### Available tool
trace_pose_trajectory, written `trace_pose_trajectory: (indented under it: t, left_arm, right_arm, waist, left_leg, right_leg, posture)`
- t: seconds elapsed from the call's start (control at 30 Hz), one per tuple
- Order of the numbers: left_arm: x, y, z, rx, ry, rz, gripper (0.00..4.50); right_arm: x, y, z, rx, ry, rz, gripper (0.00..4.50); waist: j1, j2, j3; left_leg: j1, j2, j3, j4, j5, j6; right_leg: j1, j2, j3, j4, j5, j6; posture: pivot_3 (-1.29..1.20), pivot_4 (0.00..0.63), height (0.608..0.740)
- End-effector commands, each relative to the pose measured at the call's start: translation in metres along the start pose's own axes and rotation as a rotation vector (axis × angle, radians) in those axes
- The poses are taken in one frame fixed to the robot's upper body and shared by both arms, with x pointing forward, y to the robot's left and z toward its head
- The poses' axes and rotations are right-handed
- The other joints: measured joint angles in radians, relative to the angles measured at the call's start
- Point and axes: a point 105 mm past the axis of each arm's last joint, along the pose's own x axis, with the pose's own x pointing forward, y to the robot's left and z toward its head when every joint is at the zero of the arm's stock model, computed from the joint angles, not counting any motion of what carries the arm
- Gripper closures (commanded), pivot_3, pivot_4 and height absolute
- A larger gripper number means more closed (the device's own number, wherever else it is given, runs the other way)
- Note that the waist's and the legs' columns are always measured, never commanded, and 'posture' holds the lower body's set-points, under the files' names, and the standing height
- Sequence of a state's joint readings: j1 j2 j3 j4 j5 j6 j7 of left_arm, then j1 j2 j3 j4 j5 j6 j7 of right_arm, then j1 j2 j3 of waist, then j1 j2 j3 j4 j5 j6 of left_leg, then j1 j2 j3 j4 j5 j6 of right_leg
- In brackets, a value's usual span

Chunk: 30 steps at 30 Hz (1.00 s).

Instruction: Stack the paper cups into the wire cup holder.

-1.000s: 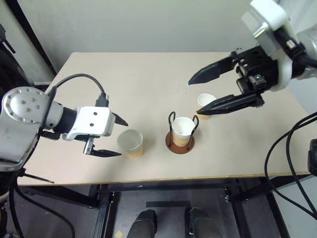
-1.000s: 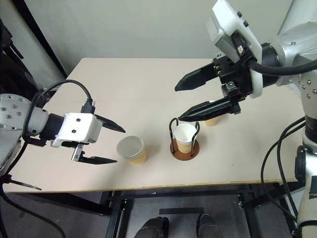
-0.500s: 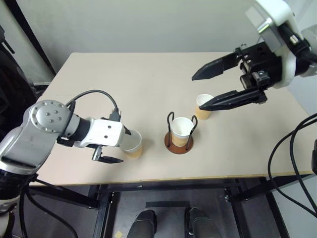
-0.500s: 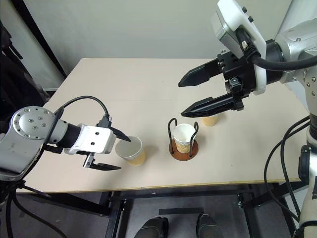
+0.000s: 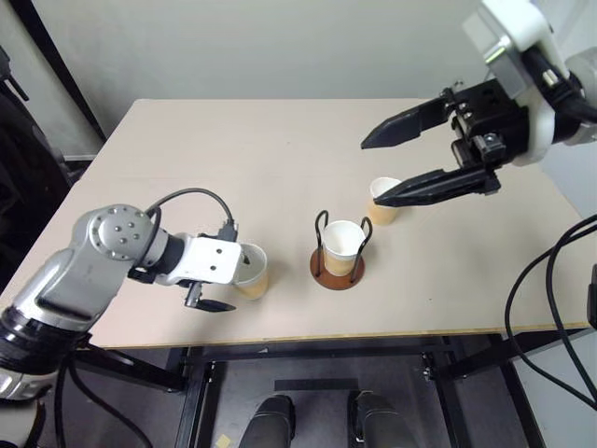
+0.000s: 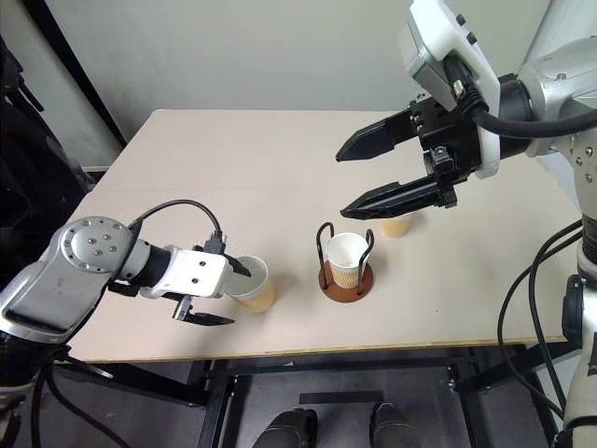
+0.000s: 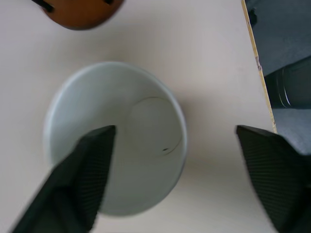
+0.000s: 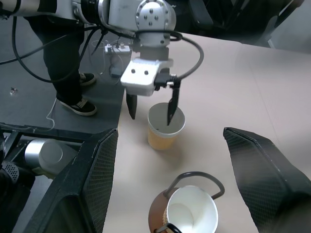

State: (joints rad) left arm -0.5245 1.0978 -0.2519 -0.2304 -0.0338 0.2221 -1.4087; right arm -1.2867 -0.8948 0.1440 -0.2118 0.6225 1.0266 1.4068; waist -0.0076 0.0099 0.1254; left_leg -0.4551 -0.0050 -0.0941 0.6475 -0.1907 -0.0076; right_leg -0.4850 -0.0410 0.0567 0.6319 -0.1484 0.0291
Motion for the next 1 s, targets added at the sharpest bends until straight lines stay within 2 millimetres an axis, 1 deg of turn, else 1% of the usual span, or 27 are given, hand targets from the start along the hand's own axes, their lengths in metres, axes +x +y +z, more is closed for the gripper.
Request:
trace_pose_trajectory:
  t: [0.03, 0.13, 0.23, 0.27, 0.3, 0.37, 0.47, 0.6, 0.63, 0.7, 0.77, 0.9, 1.0]
  left_arm:
    - [0.005, -0.001, -0.007, 0.018, 0.023, -0.005, 1.66]
    - [0.004, 0.000, -0.009, 0.007, 0.014, -0.020, 2.77]
    - [-0.004, 0.006, -0.004, 0.006, -0.016, -0.021, 3.89]
    - [-0.005, 0.007, -0.003, 0.005, -0.021, -0.022, 4.23]
    - [-0.010, 0.009, -0.001, 0.008, -0.032, -0.022, 4.47]
    - [-0.019, 0.013, 0.002, 0.014, -0.042, -0.022, 4.47]
    - [-0.039, 0.024, 0.016, 0.012, -0.097, -0.010, 4.47]
    - [-0.061, 0.039, 0.041, 0.004, -0.211, 0.022, 4.47]
    - [-0.065, 0.041, 0.045, 0.004, -0.230, 0.028, 4.47]
    - [-0.084, 0.057, 0.063, 0.021, -0.298, 0.073, 4.47]
    - [-0.098, 0.068, 0.078, 0.040, -0.352, 0.094, 4.47]
    - [-0.113, 0.081, 0.100, 0.080, -0.423, 0.099, 4.47]
    - [-0.115, 0.089, 0.115, 0.109, -0.470, 0.076, 4.47]
  right_arm:
    - [-0.005, -0.002, 0.002, -0.024, 0.009, -0.034, 0.90]
    - [-0.007, -0.003, -0.002, -0.018, 0.018, -0.046, 0.90]
    - [-0.010, -0.004, -0.008, -0.005, 0.030, -0.052, 0.90]
    - [-0.011, -0.004, -0.008, -0.004, 0.032, -0.052, 0.90]
    - [-0.012, -0.004, -0.012, 0.002, 0.041, -0.053, 0.90]
    - [-0.014, -0.004, -0.016, 0.009, 0.055, -0.056, 0.90]
    - [-0.019, -0.008, -0.027, 0.026, 0.081, -0.073, 0.90]
    - [-0.025, -0.013, -0.037, 0.048, 0.103, -0.101, 0.90]
    - [-0.025, -0.014, -0.040, 0.052, 0.108, -0.107, 0.90]
    - [-0.029, -0.016, -0.047, 0.063, 0.129, -0.126, 0.90]
    - [-0.031, -0.016, -0.051, 0.068, 0.139, -0.134, 0.90]
    - [-0.033, -0.017, -0.058, 0.070, 0.164, -0.155, 0.90]
    - [-0.036, -0.018, -0.063, 0.078, 0.185, -0.181, 0.90]
  waist:
    - [0.000, 0.000, 0.000]
    - [0.000, 0.000, 0.000]
    - [0.001, 0.000, 0.000]
    - [0.002, 0.000, 0.000]
    - [0.002, 0.000, 0.000]
    - [0.003, 0.000, 0.000]
    - [0.003, -0.001, 0.000]
    - [0.005, -0.001, 0.000]
    - [0.005, -0.001, 0.000]
    - [0.006, -0.001, 0.000]
    - [0.007, -0.001, 0.000]
    - [0.007, -0.001, 0.000]
    - [0.007, -0.001, 0.000]
  left_leg:
    - [0.000, 0.000, 0.000, 0.000, 0.000, 0.000]
    - [0.000, 0.000, 0.000, 0.000, 0.000, 0.000]
    - [0.000, 0.000, 0.000, 0.001, 0.000, 0.000]
    - [0.000, 0.000, 0.000, 0.001, 0.000, 0.000]
    - [0.000, 0.000, 0.000, 0.001, 0.000, 0.000]
    - [0.000, 0.000, 0.000, 0.001, 0.000, 0.000]
    - [0.000, 0.000, 0.000, 0.002, 0.000, 0.000]
    - [0.000, 0.000, 0.000, 0.003, 0.000, 0.000]
    - [0.000, 0.000, 0.000, 0.003, 0.000, 0.000]
    - [0.000, 0.000, 0.000, 0.003, 0.000, 0.000]
    - [-0.001, 0.001, -0.001, 0.004, 0.001, 0.001]
    - [-0.001, 0.001, 0.000, 0.004, 0.000, 0.001]
    - [0.000, 0.001, 0.000, 0.004, 0.000, 0.001]
  right_leg:
    - [0.000, 0.000, 0.000, 0.000, 0.000, 0.000]
    - [0.000, 0.000, 0.000, 0.001, 0.000, 0.000]
    - [0.000, 0.000, 0.000, 0.001, 0.000, 0.000]
    - [0.000, 0.000, 0.000, 0.001, 0.000, 0.000]
    - [0.000, 0.000, 0.000, 0.001, 0.000, 0.000]
    - [0.000, 0.000, -0.001, 0.002, 0.000, 0.000]
    - [0.000, 0.000, -0.001, 0.002, 0.000, 0.000]
    - [0.001, 0.000, 0.000, 0.002, 0.000, 0.000]
    - [0.001, 0.000, -0.001, 0.002, 0.000, 0.000]
    - [0.001, 0.000, 0.000, 0.002, 0.000, 0.000]
    - [0.001, 0.000, -0.002, 0.002, 0.000, 0.001]
    - [0.002, 0.000, -0.001, 0.001, 0.000, 0.001]
    - [0.003, 0.000, -0.002, -0.001, 0.001, 0.003]
  posture:
    - [0.00, 0.150, 0.740]
    - [0.00, 0.150, 0.740]
    - [0.00, 0.150, 0.740]
    - [0.00, 0.150, 0.740]
    - [0.00, 0.150, 0.740]
    - [0.00, 0.150, 0.740]
    - [0.00, 0.150, 0.740]
    - [0.00, 0.150, 0.740]
    - [0.00, 0.150, 0.740]
    - [0.00, 0.150, 0.740]
    - [0.00, 0.150, 0.740]
    - [0.00, 0.150, 0.740]
    - [0.00, 0.150, 0.740]
